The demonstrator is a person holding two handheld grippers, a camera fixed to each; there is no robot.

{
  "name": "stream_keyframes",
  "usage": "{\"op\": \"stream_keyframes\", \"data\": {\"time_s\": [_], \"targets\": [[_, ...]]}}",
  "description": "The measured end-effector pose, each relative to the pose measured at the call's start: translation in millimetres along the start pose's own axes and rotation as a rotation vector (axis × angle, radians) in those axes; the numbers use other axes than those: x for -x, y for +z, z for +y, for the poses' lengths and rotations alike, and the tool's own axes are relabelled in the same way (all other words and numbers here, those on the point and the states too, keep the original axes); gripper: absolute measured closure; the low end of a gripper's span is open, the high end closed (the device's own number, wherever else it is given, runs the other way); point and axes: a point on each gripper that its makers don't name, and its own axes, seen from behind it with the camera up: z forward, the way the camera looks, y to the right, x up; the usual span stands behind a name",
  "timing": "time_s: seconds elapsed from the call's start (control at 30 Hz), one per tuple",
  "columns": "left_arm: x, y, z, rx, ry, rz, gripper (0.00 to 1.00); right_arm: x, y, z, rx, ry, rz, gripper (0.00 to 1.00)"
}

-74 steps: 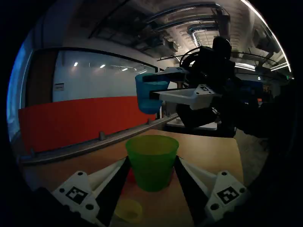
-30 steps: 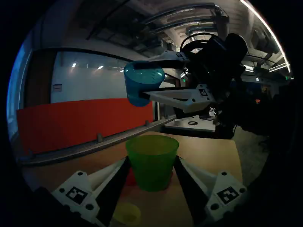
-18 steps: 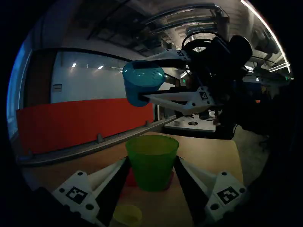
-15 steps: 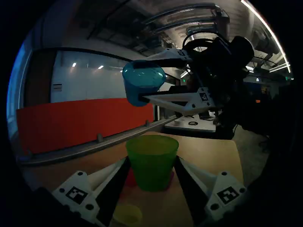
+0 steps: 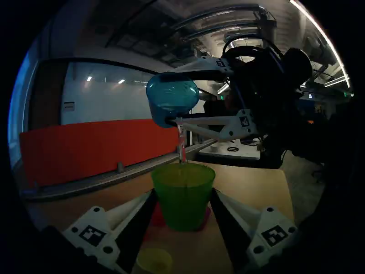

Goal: Pour water

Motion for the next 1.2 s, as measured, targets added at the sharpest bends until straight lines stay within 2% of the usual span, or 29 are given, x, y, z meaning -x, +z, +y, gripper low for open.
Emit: {"op": "stream_keyframes", "data": {"time_s": [0.3,1.2], "targets": [[-1,-0.3,1.6,0.002,0.014,0.000,0.19,-2,-0.3,3,0.011,-0.032,0.006,0.09],[-5,2.1,0.1,0.000,0.006,0.005,0.19,-2,0.3,16,0.049,-0.123,0.001,0.10]]}}
